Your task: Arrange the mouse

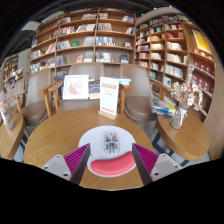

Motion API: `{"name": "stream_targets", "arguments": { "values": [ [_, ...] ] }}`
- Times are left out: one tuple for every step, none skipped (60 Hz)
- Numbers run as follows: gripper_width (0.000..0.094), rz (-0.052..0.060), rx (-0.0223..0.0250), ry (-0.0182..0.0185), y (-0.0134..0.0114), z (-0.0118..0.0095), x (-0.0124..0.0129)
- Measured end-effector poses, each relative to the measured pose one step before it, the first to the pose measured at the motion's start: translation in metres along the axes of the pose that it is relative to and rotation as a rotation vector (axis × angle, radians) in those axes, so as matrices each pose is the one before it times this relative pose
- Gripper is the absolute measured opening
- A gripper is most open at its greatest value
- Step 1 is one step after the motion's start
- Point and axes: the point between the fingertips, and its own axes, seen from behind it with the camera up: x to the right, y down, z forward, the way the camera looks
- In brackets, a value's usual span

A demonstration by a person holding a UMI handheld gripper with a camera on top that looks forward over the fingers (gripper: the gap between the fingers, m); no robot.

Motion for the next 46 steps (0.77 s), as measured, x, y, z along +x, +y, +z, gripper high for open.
{"name": "stream_targets", "arguments": {
  "values": [
    [0.0852, -0.0026, 0.00187, -0.00567, 0.00084, -0.01264, -0.00058],
    [0.0855, -0.0014, 0.00485, -0.00347, 0.00083, -0.01262, -0.00013],
    [0.0854, -0.0009, 0.0066, -0.00106, 0.0008, -0.01316, 0.00055],
    [0.0853, 0.0013, 0.00563, 0.00422, -0.00043, -0.01002, -0.00538],
    [0.0855, -0.0009, 0.00352, 0.00025, 0.00231, -0.01344, 0.00452],
    [0.0852, -0.0022, 0.00193, 0.00111, 0.00222, -0.01208, 0.00056],
    [0.0853, -0.0059, 0.0006, -0.00058, 0.00259, -0.01202, 0.00028],
    [0.0855, -0.0069, 0.00148, -0.00089, 0.0027, -0.01163, 0.00048],
    [0.0855, -0.0044, 0.0034, -0.00019, 0.00262, -0.0117, 0.00052],
    [0.0855, 0.0012, 0.00552, 0.00126, 0.00218, -0.0101, -0.00203],
    [0.0854, 0.0034, 0.00305, -0.00036, 0.00179, -0.00952, 0.00129],
    [0.0853, 0.0045, 0.00212, -0.00058, 0.00299, -0.01004, -0.00039],
    [0.0852, 0.0018, 0.0007, -0.00303, 0.00312, -0.00965, -0.00076],
    [0.0852, -0.0019, -0.00002, -0.00636, 0.00382, -0.00931, -0.00177],
    [0.0853, -0.0039, 0.00074, -0.00871, 0.00341, -0.009, -0.00184],
    [0.0853, -0.0016, 0.00304, -0.00757, 0.00468, -0.00997, -0.00268],
    [0.0856, -0.0006, 0.00101, -0.0067, 0.00208, -0.00597, -0.0005],
    [0.0856, 0.0, 0.00104, -0.00514, 0.00356, -0.00718, -0.0013],
    [0.0855, -0.0008, 0.00004, -0.00389, 0.00367, -0.00662, -0.00084],
    [0.0855, -0.0016, -0.00105, -0.00335, 0.00357, -0.00611, -0.00053],
    [0.0855, 0.0, -0.00054, -0.00144, 0.00329, -0.00565, -0.00033],
    [0.0854, 0.0022, 0.00048, 0.00035, 0.00439, -0.00794, -0.0021],
    [0.0852, 0.0024, 0.00064, 0.00088, 0.00325, -0.00511, 0.00001],
    [0.0852, 0.0007, 0.00195, 0.00042, 0.00236, -0.0034, -0.00009],
    [0.0852, 0.0, 0.00055, -0.00038, 0.00298, -0.00414, -0.00028],
    [0.0853, -0.0001, 0.00043, -0.0011, 0.00271, -0.00373, -0.00058],
    [0.0852, -0.0005, 0.00036, -0.00095, 0.00279, -0.00336, -0.00039],
    [0.0851, -0.0018, 0.00077, -0.00009, 0.00226, -0.00296, -0.00006],
    [0.0849, -0.0038, 0.00223, 0.00176, 0.00391, -0.00616, -0.0012],
    [0.0852, -0.0044, 0.00156, -0.00058, 0.00163, -0.00236, 0.00059],
    [0.0853, -0.0046, 0.00232, 0.00045, 0.00132, -0.0021, 0.00065],
    [0.0852, -0.0036, 0.00263, 0.00078, 0.00158, -0.00195, -0.00015],
    [0.0852, -0.0026, 0.0026, 0.00138, 0.00139, -0.00176, -0.00011],
    [0.0852, -0.0011, 0.0012, 0.00029, 0.00152, -0.00161, 0.00003],
    [0.0851, 0.0036, -0.00253, -0.00429, 0.00252, -0.00153, -0.0007],
    [0.085, 0.0045, -0.00295, -0.00717, 0.00267, -0.00082, -0.00135],
    [0.0849, 0.0013, -0.00358, -0.00568, 0.00428, -0.00256, -0.00166],
    [0.0851, -0.001, -0.00359, -0.00458, 0.00179, 0.00003, 0.00032],
    [0.0852, -0.001, -0.00219, -0.00195, 0.00198, -0.00103, 0.00016],
    [0.0851, 0.0001, -0.00049, -0.00073, 0.00204, -0.00079, 0.00024],
    [0.0854, 0.0008, 0.00111, -0.00014, 0.00143, -0.00073, 0.0004],
    [0.0853, 0.0012, 0.00008, 0.00006, 0.0012, -0.00041, 0.00049],
    [0.085, 0.0002, -0.00144, 0.00125, 0.00198, 0.00018, 0.00016],
    [0.0852, -0.0006, -0.00312, 0.002, 0.00173, -0.00021, 0.00073],
    [0.0854, -0.0001, -0.00286, 0.00261, 0.00163, 0.00044, 0.00173],
    [0.0851, 0.0011, -0.00108, 0.00204, 0.00118, 0.00006, 0.00105]
  ]
}}
